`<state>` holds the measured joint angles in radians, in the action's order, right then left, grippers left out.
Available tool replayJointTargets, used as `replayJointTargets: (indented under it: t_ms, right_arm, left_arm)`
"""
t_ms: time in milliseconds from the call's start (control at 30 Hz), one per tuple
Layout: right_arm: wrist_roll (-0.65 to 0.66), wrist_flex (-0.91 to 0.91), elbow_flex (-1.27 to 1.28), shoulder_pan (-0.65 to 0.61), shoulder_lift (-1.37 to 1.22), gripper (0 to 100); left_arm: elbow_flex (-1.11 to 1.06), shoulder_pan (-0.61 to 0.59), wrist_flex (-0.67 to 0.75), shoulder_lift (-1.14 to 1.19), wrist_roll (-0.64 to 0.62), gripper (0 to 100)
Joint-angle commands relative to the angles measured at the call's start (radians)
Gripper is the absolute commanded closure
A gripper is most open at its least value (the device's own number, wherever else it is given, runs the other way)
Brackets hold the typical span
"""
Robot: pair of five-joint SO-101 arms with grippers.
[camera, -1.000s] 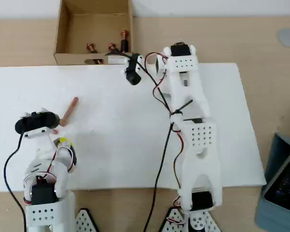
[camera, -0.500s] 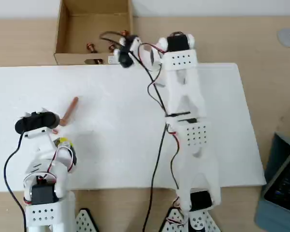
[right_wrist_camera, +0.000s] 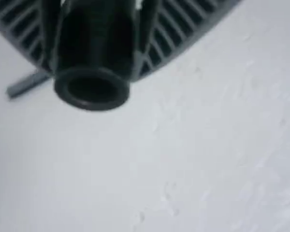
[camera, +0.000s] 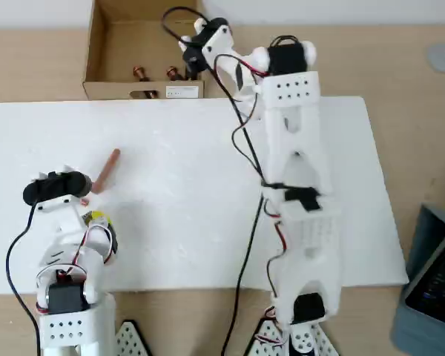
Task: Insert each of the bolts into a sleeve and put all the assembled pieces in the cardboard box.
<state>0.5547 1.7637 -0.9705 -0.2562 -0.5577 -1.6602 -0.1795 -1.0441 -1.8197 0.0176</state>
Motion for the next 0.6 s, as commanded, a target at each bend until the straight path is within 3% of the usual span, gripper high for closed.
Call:
replayJointTargets:
  t_ms: [0,567]
  right_arm:
    - [-0.078,0.025,0.168,0.03,0.249,98.8]
    - [-0.535,-0.017,1.052,0.139,1.052,98.8]
  left_arm:
    - [0.009,-0.002,0.011,-0.005,0.008,100]
    - [0.087,-0.009,0.011,-0.002,0.003,100]
